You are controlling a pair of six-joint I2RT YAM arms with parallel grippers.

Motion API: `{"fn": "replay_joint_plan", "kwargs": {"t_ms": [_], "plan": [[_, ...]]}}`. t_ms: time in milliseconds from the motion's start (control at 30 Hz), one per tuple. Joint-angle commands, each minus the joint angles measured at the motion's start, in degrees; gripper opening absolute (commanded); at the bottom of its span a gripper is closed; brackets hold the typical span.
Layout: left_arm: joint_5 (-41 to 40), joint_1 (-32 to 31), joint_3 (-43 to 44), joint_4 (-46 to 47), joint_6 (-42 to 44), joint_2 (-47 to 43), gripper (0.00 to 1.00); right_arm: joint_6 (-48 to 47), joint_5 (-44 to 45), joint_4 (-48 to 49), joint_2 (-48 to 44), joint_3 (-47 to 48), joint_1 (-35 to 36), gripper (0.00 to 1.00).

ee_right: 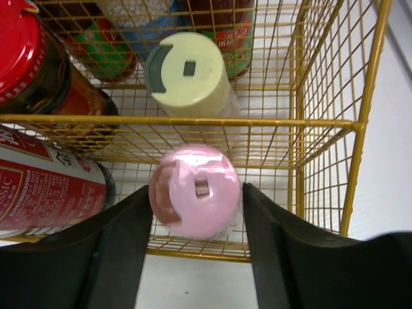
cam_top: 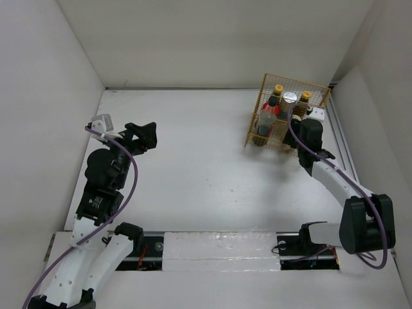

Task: Organize the condiment bottles

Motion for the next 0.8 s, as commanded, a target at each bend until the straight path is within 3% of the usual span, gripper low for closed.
{"fn": "replay_joint_plan", "kwargs": {"t_ms": [0,233,400,533,667,767], "plan": [[1.4,-0.2,0.8,3.0,0.1,0.0,0.83,1.1,-0.8,-0.5,-1.3,1.4,-0.4,0.64],[1.9,-0.2,0.8,3.0,0.1,0.0,1.0,1.1,-0.8,-1.8,-10.6,2.1,-0.4,0.99],[2.7,-0.2,0.8,3.0,0.1,0.5,1.0,-0.7,-2.0,-2.9,-22.4,3.4,0.4,0.99],[4.7,-0.2,0.8,4.0,0.7,0.5,1.0,-2.1,-11.3,-0.6,-30.1,2.8,3.7,0.99],[5.8,-0.2,1.3,4.0,0.1,1.2,1.0,-3.5,-33.0,6.4,-30.0,1.0,8.4,0.99],[5.8,-0.2,1.8,4.0,-0.4,1.8,1.0,-5.6,-37.6,6.4,-24.6,1.0,15.2,0.99]]}}
